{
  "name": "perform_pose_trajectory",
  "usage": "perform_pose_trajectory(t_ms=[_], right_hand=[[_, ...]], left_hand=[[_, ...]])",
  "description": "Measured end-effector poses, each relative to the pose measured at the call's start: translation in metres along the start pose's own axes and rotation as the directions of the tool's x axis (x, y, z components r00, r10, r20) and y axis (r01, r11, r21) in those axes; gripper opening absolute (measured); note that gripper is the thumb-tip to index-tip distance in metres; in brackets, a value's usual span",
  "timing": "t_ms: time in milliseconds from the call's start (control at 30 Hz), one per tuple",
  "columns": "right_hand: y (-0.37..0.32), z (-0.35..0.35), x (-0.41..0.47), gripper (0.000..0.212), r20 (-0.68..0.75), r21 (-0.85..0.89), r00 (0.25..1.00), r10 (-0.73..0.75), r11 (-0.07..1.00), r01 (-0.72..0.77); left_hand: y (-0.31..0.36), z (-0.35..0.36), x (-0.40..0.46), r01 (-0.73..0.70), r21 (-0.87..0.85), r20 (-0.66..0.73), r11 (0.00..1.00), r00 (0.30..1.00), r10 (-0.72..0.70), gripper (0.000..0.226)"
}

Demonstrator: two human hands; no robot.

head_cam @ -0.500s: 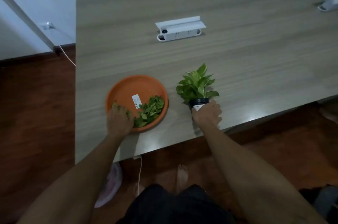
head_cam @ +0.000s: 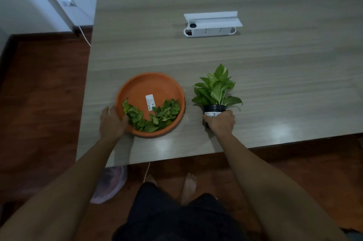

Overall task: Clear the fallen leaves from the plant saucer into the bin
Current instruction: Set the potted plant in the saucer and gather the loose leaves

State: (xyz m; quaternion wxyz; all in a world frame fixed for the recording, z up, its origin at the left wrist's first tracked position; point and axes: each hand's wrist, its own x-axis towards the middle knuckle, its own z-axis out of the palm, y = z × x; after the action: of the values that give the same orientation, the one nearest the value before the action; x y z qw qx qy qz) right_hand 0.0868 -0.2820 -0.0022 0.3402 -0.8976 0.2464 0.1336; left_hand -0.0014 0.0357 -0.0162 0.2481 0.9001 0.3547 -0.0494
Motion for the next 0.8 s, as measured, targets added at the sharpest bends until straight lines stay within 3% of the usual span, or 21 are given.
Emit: perform_pose_trajectory(t_ms=[233,467,667,800], right_hand=[[-0.036,0.012,-0.005,0.086,-0.076,0.118,0.996,-0.053,0.991,0.062],[-0.103,0.037,-0.029,0.080,-0.170,0.248,0.965,-0.200,0.939,0.239],[-0.143,0.081,-0.058,0.075,-0.089,0.283,0.954,-0.288,0.911,0.301],[-0.156,0.108,-0.071,0.059,-0.058,0.325,0.926,-0.373,0.870,0.371]], left_hand=[[-0.002,-0.007,0.016,0.024,-0.027,0.073,0.999,0.997,-0.022,0.056],[-0.014,-0.007,0.030,-0.096,-0.138,0.117,0.986,0.987,0.112,0.045],[-0.030,-0.003,0.032,-0.200,-0.165,0.076,0.966,0.974,0.214,0.046],[-0.036,-0.004,0.034,-0.223,-0.169,0.088,0.960,0.967,0.240,0.049]])
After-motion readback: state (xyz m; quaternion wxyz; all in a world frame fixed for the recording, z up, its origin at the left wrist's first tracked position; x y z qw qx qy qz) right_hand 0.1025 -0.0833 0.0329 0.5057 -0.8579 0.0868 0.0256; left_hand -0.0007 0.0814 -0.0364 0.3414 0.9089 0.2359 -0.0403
